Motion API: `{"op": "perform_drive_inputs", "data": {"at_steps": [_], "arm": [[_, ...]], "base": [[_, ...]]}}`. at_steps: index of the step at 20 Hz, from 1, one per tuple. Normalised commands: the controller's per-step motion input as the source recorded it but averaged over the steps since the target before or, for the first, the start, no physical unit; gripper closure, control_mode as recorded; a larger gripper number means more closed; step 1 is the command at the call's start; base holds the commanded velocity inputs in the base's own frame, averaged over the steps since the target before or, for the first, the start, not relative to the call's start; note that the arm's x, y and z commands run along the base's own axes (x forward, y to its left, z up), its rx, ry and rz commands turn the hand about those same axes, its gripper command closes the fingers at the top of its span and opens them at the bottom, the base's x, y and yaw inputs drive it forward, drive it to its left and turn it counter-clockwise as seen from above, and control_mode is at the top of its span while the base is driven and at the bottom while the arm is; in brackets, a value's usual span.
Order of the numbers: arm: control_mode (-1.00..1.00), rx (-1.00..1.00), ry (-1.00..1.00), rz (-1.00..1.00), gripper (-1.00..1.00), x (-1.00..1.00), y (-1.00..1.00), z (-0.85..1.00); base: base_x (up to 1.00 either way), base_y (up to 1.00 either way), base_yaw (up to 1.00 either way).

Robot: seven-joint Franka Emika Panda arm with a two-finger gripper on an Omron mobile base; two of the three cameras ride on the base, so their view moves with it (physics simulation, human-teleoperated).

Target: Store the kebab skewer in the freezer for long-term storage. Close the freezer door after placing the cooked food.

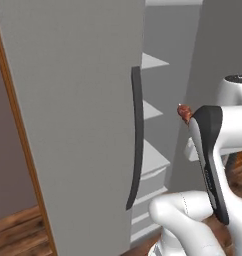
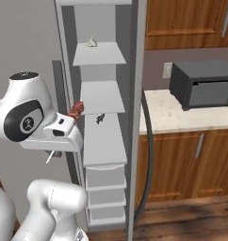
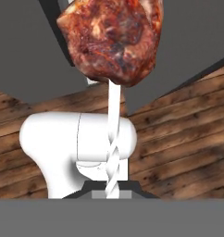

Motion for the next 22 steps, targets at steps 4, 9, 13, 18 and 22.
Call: {"op": "perform_drive_inputs", "data": {"at_steps": [4, 9, 13, 18, 22], "arm": [[1.00, 0.00, 0.00, 0.00, 1.00, 0.00, 0.00, 0.00], [1.00, 0.00, 0.00, 0.00, 1.00, 0.00, 0.00, 0.00], [1.00, 0.00, 0.00, 0.00, 1.00, 0.00, 0.00, 0.00], [1.00, 0.00, 0.00, 0.00, 1.00, 0.00, 0.00, 0.00], [1.00, 0.00, 0.00, 0.00, 1.00, 0.00, 0.00, 0.00]], "base": [[0.36, 0.00, 0.12], [0.36, 0.00, 0.14], [0.42, -0.06, 0.11], [0.51, -0.08, 0.09], [0.34, -0.16, 0.08]]}}
